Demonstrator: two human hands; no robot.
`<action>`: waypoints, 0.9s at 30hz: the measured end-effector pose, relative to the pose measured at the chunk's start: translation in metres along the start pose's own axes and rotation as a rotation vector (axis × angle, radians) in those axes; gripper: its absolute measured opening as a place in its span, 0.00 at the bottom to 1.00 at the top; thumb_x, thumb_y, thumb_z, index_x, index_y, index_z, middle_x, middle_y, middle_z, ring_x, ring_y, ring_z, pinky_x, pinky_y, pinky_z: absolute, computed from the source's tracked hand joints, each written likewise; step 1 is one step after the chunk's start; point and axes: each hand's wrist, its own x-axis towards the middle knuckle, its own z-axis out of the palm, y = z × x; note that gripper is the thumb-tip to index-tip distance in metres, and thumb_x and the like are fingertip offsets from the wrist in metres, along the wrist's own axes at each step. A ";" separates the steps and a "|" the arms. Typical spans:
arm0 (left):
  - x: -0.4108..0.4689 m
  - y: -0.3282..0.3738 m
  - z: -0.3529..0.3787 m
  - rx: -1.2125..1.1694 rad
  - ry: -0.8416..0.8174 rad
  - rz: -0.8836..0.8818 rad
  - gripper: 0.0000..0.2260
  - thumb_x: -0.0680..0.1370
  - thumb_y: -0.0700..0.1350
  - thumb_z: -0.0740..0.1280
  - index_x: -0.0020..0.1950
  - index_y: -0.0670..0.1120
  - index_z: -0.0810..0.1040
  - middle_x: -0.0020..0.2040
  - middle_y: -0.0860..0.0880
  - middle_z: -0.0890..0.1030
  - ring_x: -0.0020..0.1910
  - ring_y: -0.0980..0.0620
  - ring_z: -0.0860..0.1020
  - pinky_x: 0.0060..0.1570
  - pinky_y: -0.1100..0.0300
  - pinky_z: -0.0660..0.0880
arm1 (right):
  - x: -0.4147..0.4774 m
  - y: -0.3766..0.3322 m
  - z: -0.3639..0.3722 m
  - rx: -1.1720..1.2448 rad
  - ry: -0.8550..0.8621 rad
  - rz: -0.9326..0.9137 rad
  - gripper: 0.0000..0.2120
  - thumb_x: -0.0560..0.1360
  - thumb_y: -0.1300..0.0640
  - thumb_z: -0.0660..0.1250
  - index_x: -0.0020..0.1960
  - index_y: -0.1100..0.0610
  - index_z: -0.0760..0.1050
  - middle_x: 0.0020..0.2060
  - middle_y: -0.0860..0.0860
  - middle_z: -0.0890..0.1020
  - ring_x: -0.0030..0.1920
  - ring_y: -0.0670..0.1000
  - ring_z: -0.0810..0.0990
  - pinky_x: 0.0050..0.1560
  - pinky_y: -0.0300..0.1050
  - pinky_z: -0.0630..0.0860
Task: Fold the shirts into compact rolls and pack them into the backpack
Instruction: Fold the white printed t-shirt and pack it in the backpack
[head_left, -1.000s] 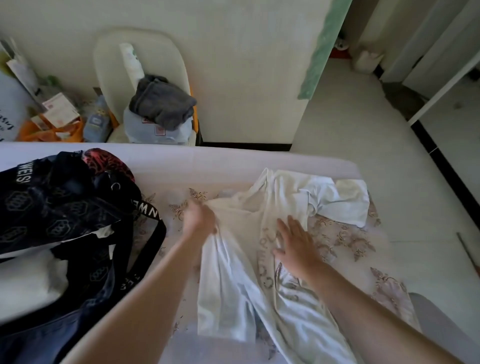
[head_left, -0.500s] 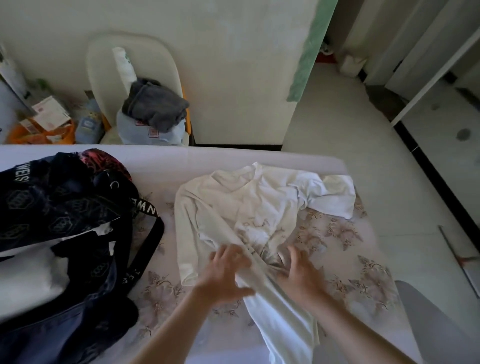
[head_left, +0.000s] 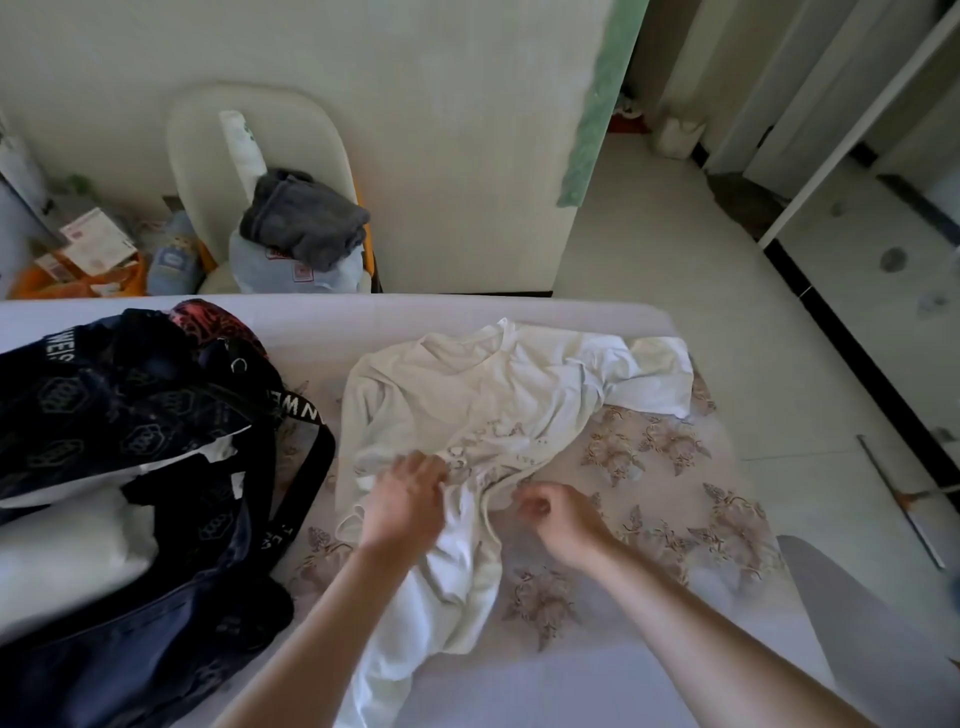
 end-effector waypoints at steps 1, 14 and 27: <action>-0.007 0.013 0.007 -0.013 -0.106 0.058 0.08 0.74 0.50 0.66 0.52 0.53 0.76 0.52 0.53 0.75 0.54 0.48 0.75 0.48 0.55 0.73 | 0.002 0.006 0.000 -0.039 0.027 0.025 0.12 0.80 0.58 0.63 0.56 0.46 0.81 0.53 0.41 0.82 0.52 0.44 0.81 0.54 0.40 0.78; 0.003 -0.016 -0.019 -0.214 -0.328 -0.405 0.15 0.77 0.38 0.60 0.61 0.53 0.70 0.47 0.49 0.79 0.40 0.49 0.78 0.33 0.59 0.70 | 0.030 0.008 0.029 -0.450 0.108 -0.353 0.31 0.76 0.51 0.69 0.76 0.47 0.61 0.75 0.50 0.61 0.73 0.53 0.62 0.69 0.54 0.65; -0.027 -0.006 -0.007 -0.077 -0.093 -0.250 0.33 0.68 0.29 0.60 0.71 0.51 0.64 0.61 0.48 0.71 0.55 0.43 0.74 0.55 0.48 0.73 | 0.050 -0.038 0.001 -0.145 0.352 -0.316 0.05 0.80 0.57 0.58 0.51 0.56 0.72 0.38 0.52 0.80 0.39 0.54 0.79 0.36 0.48 0.73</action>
